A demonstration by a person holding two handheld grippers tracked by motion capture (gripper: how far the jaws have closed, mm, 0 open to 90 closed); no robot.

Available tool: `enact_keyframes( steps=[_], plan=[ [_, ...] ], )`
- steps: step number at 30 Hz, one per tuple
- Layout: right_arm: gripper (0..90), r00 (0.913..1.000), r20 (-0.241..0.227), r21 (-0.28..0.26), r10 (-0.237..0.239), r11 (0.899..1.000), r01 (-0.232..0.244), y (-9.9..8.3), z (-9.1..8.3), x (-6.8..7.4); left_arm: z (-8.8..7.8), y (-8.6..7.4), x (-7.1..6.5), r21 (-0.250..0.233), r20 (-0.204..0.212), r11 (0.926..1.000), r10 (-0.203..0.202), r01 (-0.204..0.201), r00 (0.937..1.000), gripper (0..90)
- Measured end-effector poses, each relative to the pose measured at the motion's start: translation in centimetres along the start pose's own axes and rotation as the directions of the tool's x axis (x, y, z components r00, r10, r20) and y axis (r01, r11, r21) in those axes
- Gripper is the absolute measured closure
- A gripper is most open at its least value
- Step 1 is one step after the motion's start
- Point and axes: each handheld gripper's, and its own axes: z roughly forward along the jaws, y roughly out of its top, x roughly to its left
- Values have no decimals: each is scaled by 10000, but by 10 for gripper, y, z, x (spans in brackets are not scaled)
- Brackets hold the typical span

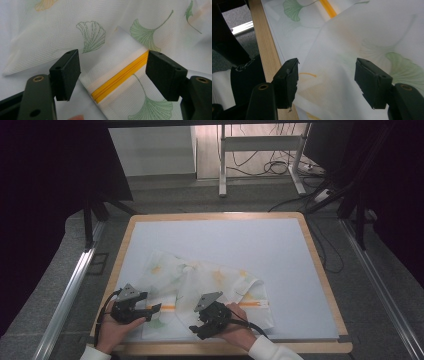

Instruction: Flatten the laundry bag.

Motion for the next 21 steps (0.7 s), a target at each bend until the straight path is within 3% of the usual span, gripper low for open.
enact_keyframes(
  steps=[4,12,21],
  plan=[
    [345,9997,-154,250,-171,9995,175,3,9,6,0,0,0,3,-66,10000,-12,12,10000,278],
    [363,9990,18,744,-446,9962,443,3,23,10,0,-1,1,54,-66,10000,56,-55,10000,278],
    [552,9958,713,851,-565,9951,504,1,21,9,1,-1,1,87,-90,9999,112,-111,9999,277]
  ],
)
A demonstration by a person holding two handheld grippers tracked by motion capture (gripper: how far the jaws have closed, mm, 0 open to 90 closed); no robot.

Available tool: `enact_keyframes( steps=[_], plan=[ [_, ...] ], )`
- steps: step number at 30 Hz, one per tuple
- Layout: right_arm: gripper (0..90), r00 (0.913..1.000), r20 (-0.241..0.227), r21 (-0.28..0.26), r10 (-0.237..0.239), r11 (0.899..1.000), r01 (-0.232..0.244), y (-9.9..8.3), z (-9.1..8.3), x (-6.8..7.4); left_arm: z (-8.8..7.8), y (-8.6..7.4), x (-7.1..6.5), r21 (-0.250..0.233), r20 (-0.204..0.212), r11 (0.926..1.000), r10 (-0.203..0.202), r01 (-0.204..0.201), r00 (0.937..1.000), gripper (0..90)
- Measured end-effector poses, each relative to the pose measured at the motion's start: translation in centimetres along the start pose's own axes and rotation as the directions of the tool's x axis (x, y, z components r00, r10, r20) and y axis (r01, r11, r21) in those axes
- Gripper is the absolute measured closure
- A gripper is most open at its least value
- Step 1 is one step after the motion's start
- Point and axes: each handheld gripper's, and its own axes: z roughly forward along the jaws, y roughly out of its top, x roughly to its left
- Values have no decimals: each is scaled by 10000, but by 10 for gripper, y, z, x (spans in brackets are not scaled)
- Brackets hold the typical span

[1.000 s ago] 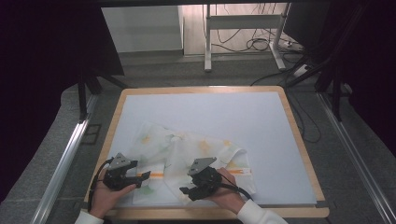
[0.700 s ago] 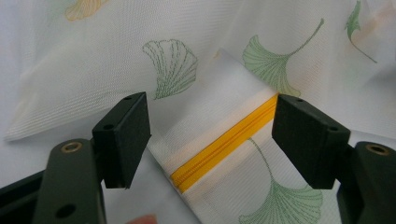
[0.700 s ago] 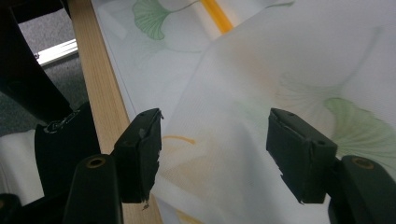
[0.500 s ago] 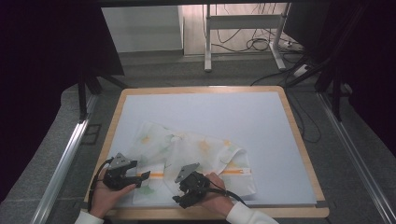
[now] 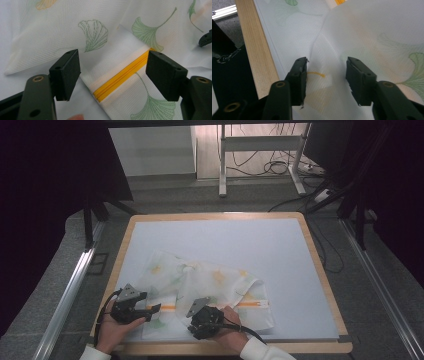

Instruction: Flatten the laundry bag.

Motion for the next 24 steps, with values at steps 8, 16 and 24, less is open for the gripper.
enact_keyframes(
  steps=[8,16,24],
  plan=[
    [742,9999,64,-12,102,9999,-102,-1,-2,-4,1,0,0,47,-4,10000,15,-15,10000,276],
    [856,10000,49,-297,70,9995,-68,0,-5,-8,1,0,1,53,72,10000,26,-27,10000,274],
    [863,9997,107,-902,225,9957,-214,3,-19,-14,1,0,0,-43,196,10000,36,-35,9998,275]
  ],
)
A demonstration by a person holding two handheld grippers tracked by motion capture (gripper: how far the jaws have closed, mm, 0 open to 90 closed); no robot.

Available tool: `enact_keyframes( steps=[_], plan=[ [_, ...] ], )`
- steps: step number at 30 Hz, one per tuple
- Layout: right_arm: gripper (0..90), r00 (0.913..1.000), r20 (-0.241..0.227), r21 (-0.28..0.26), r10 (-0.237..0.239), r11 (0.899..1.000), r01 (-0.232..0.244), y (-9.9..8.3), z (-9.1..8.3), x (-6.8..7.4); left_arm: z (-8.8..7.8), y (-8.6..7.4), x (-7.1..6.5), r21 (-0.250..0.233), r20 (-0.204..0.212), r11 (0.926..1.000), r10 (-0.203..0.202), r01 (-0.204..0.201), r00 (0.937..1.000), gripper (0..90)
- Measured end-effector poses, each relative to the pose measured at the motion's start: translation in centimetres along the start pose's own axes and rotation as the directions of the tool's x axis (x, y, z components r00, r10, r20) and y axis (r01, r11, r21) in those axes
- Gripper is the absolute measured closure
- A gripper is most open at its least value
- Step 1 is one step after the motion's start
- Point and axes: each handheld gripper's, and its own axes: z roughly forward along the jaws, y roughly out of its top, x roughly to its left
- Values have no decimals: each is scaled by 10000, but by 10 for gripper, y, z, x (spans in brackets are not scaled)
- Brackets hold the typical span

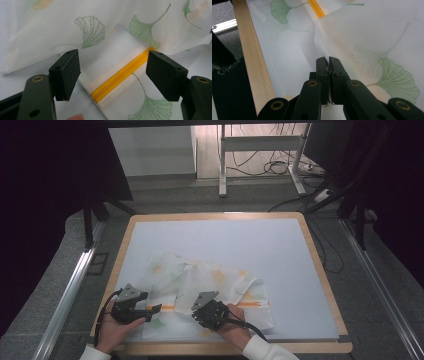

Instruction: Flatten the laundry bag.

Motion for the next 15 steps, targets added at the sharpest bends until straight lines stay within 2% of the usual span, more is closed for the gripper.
enact_keyframes(
  steps=[8,15],
  plan=[
    [871,9998,-122,-401,166,9990,-171,11,-14,-16,-1,0,0,-105,-53,9999,-3,2,10000,277],
    [873,9981,-31,-960,620,9934,-620,16,-32,-36,0,0,0,-69,-91,9999,-79,78,9999,280]
  ],
)
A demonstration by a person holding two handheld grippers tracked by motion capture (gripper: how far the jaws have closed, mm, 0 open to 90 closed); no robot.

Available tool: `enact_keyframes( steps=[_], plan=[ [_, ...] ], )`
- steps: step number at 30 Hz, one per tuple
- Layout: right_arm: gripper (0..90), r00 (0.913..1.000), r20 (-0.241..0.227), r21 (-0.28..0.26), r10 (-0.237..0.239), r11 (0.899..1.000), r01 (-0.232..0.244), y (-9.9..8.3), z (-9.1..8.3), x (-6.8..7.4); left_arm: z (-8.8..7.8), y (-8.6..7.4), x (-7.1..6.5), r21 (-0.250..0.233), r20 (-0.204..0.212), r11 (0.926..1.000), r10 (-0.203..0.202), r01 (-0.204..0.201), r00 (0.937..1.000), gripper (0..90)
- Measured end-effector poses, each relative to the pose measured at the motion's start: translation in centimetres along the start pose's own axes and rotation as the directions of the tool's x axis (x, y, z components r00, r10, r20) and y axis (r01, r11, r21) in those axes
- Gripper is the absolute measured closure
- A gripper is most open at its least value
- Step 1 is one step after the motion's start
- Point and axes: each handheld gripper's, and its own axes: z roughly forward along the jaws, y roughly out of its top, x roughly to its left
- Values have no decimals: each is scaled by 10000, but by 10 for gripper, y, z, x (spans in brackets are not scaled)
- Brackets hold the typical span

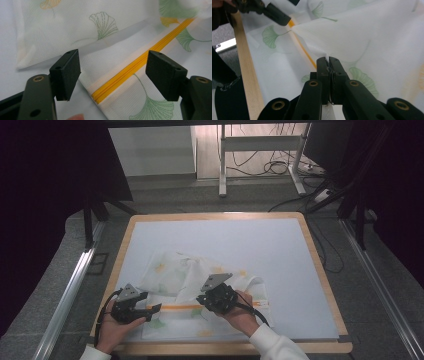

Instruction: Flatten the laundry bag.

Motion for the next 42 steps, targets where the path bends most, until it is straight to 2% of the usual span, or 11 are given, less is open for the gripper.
enact_keyframes(
  steps=[4,14,21,31,35,39,41,42],
  plan=[
    [874,9996,33,-151,268,9995,-268,1,-5,-8,0,0,0,40,-2,10000,-17,17,10000,280],
    [877,9992,148,-378,374,9986,-368,3,-15,-20,1,0,0,109,19,9999,69,-69,10000,282],
    [878,9960,434,-751,775,9944,-741,4,-24,-41,2,0,0,189,39,9997,122,-123,9999,281],
    [878,9871,832,-1048,1368,9862,-1279,-1,-31,-64,3,0,0,309,85,9994,177,-179,9998,282],
    [878,9797,1035,-1237,1716,9796,-1585,-4,-33,-77,4,0,-1,355,105,9992,161,-164,9998,282],
    [878,9761,1145,-1240,1849,9775,-1706,-6,-32,-86,5,0,-1,432,145,9988,236,-242,9996,282],
    [878,9701,1210,-1271,2105,9725,-1951,-9,-30,-95,5,0,-1,431,145,9988,240,-246,9996,282],
    [878,9701,1210,-1271,2105,9725,-1951,-9,-30,-95,5,0,-1,430,139,9988,243,-249,9996,282]
  ],
)
